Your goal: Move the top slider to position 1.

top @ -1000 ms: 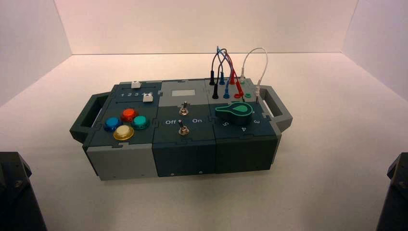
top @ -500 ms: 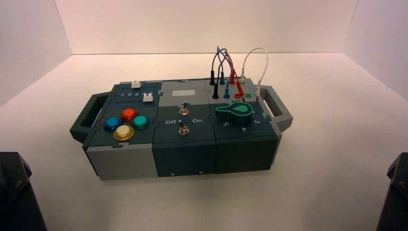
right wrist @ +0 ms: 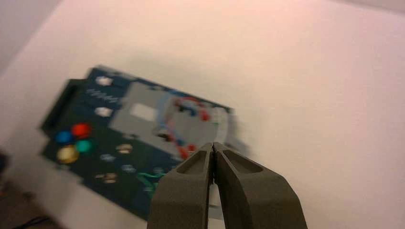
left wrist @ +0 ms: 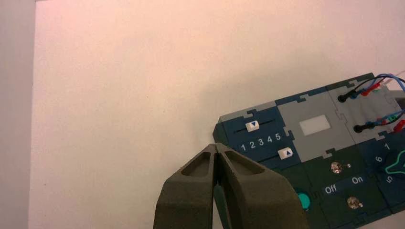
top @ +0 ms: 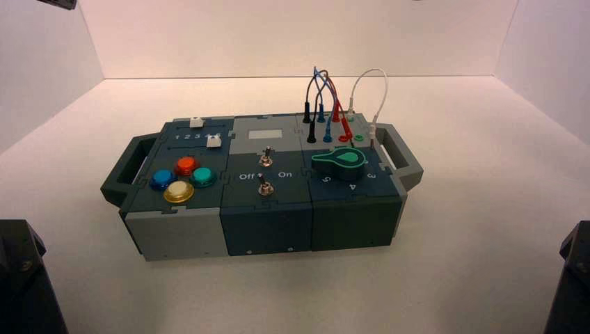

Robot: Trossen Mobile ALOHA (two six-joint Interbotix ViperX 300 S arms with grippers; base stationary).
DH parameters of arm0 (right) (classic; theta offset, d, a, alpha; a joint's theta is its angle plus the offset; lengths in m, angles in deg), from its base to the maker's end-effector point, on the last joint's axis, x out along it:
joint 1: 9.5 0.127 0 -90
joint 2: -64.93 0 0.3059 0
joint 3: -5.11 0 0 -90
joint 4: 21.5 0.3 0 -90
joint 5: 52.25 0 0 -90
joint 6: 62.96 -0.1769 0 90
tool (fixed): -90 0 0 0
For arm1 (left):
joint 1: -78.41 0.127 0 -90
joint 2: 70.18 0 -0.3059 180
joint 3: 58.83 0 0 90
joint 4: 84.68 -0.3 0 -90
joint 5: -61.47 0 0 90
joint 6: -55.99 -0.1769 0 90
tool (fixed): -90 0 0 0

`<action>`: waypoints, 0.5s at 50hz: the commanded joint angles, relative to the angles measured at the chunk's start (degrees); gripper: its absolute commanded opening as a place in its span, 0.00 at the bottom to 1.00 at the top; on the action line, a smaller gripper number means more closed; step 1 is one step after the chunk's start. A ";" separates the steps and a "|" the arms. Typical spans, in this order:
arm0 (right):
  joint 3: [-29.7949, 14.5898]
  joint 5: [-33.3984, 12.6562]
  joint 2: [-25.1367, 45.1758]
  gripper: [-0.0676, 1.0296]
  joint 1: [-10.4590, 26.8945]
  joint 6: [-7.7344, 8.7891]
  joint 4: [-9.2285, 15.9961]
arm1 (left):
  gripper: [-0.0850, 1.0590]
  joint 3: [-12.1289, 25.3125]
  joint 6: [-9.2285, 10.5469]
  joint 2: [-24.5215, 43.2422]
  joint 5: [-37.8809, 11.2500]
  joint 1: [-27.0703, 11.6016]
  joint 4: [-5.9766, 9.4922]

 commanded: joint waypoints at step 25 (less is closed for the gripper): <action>-21.09 -1.93 32.17 0.04 11.25 0.18 10.72 | 0.05 2.20 0.26 11.95 -0.09 -0.44 0.18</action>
